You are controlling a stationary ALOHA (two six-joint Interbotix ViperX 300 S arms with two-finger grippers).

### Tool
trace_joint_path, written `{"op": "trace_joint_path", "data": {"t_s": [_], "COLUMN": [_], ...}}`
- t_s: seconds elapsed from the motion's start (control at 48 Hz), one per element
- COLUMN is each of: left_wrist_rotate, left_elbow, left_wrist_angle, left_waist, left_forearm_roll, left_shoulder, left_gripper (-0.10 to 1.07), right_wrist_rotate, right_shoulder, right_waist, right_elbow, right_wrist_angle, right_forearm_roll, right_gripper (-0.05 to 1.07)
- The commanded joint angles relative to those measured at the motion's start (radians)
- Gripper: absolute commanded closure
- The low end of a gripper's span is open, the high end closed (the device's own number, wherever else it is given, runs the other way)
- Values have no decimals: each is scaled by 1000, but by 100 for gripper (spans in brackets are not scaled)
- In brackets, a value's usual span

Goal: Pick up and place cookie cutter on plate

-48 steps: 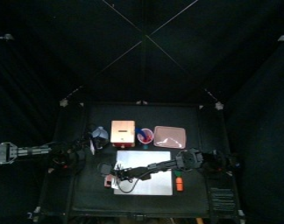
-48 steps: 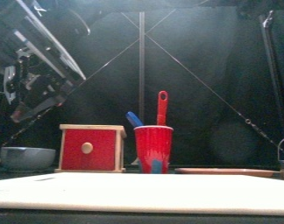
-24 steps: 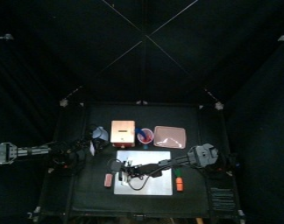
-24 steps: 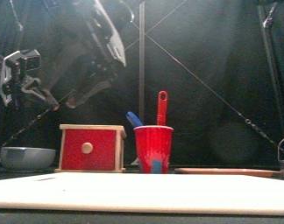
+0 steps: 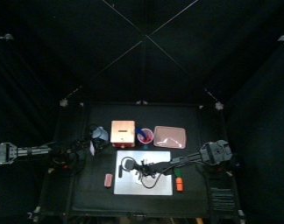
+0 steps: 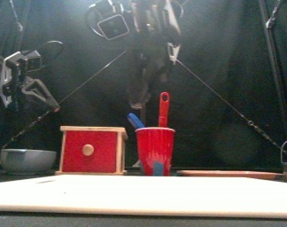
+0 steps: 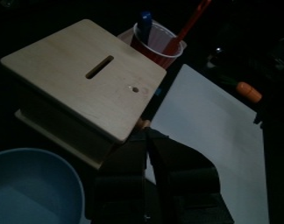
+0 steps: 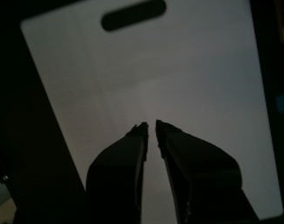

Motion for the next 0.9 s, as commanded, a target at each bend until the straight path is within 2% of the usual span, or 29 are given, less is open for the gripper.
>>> {"op": "trace_joint_path", "data": {"t_s": [0.0,0.542,0.688,0.875], "left_wrist_rotate": [2,2,2,2], "left_elbow": [-18,-15,-15,-15], "left_wrist_angle": [-5,-5,-5,-6], "left_waist": [2,3,3,3], "left_forearm_roll": [-2,-5,-5,-5], "left_shoulder": [2,2,2,2], "left_gripper": [54,54,54,54], "right_wrist_rotate": [26,371,462,561], "right_shoulder": [-74,-353,-436,-528], "right_waist": [2,38,57,64], "right_elbow": [31,387,497,623], "right_wrist_angle": [2,9,34,58], "right_forearm_roll": [0,-54,-60,-54], "right_gripper": [48,48,42,30]}}
